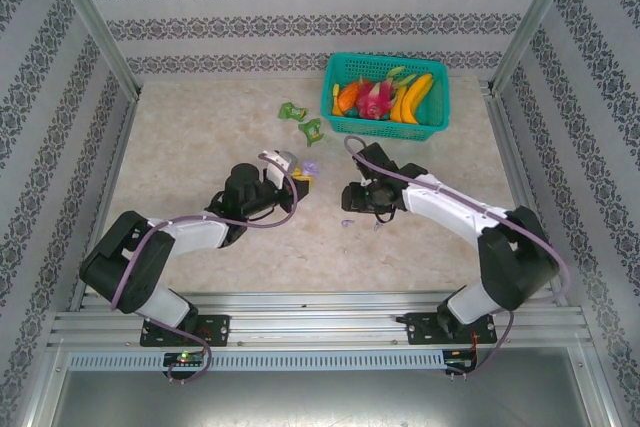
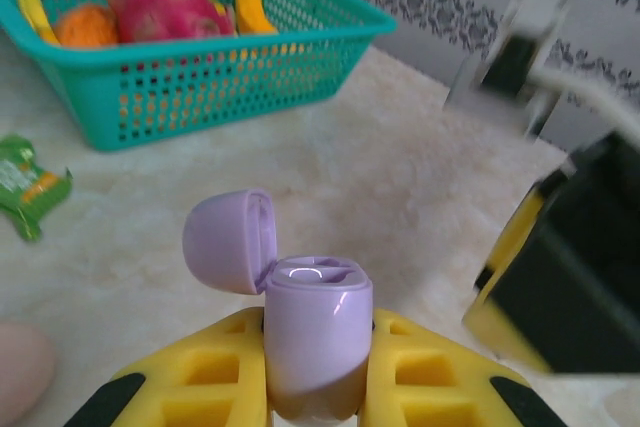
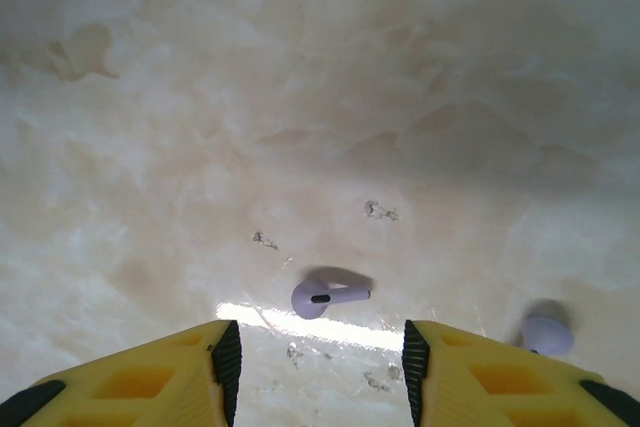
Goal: Insert the wireless bluetooth earbuds into the charging case
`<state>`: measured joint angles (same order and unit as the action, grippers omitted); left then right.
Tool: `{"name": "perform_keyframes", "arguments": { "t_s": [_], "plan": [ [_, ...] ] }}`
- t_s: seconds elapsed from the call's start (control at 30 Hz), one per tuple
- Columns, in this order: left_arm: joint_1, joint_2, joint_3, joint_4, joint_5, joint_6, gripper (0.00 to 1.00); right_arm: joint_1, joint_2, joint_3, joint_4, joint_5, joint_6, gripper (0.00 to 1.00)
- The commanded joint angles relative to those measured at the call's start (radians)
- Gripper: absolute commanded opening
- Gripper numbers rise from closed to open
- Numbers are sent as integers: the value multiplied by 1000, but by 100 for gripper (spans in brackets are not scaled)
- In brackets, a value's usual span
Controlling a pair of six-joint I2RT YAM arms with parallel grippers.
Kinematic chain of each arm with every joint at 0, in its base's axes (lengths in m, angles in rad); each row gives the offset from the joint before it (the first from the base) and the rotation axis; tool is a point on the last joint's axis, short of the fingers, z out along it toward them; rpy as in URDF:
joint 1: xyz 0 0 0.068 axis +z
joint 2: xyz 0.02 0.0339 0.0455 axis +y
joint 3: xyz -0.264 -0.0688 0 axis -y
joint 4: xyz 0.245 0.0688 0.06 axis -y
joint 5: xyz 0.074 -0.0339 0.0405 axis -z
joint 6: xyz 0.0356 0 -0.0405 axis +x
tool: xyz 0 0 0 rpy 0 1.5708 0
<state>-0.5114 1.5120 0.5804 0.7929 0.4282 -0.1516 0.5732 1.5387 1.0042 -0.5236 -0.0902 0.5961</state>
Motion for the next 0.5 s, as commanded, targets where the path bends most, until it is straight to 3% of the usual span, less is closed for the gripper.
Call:
{"name": "perform_keyframes", "arguments": {
  "t_s": [0.0,0.47],
  "plan": [
    [-10,-58,-36,197,-42,-12,0,12,59,23,40,0,-49,48],
    [-4,-138,-140,302,56,10,0,14,179,22,138,-51,-54,48]
  ]
}}
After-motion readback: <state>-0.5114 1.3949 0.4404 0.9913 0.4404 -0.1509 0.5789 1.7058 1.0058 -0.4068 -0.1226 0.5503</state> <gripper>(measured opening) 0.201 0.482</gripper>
